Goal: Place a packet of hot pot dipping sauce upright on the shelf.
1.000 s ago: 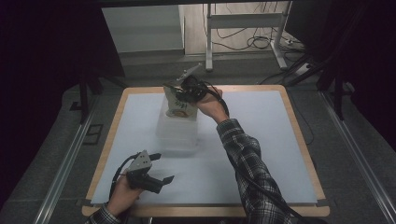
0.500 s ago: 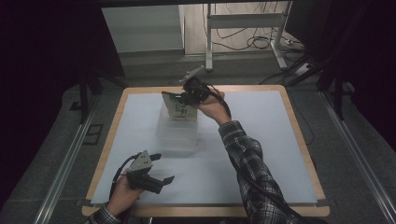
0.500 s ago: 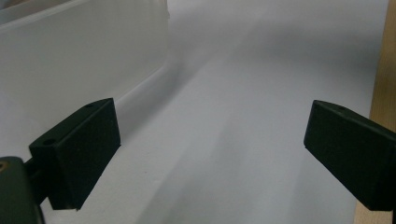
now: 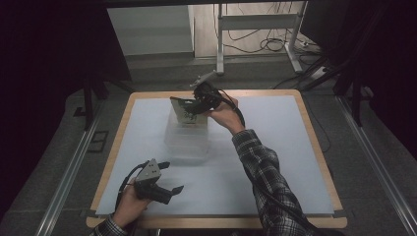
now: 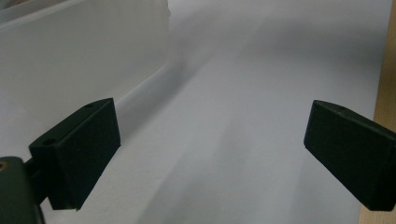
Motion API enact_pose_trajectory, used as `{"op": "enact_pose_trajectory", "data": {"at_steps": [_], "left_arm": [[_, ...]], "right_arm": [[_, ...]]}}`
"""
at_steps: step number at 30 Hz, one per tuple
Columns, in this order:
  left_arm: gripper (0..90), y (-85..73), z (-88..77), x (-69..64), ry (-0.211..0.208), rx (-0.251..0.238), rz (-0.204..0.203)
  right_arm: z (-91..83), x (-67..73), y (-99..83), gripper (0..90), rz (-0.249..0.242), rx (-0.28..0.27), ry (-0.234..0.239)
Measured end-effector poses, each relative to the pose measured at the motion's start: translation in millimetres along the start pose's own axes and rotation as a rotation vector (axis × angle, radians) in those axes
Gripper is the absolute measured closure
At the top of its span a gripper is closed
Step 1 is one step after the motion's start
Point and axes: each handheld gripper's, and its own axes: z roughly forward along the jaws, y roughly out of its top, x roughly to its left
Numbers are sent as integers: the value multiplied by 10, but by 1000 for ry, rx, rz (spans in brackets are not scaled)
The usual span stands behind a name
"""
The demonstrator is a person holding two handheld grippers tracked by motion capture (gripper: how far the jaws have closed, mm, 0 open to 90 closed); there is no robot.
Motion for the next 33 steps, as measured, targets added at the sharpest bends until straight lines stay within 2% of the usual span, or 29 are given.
{"op": "enact_pose_trajectory", "data": {"at_steps": [5, 12, 19, 23, 33], "left_arm": [[36, -1, 0, 0, 1, 0, 0], [36, -3, 5, -2, 0, 1, 1], [36, -4, 8, -3, 0, 3, 3], [36, -5, 8, -1, -1, 5, 2], [36, -4, 7, -1, 1, 10, 11]], "right_arm": [[-8, -1, -12, 229, 0, 1, 13], [-25, -13, -27, 109, 28, -13, 59], [-61, -44, -60, 21, 103, -11, 76], [-90, -55, -84, 0, 106, -18, 53], [-178, -68, -153, 0, 91, -24, 43]]}}
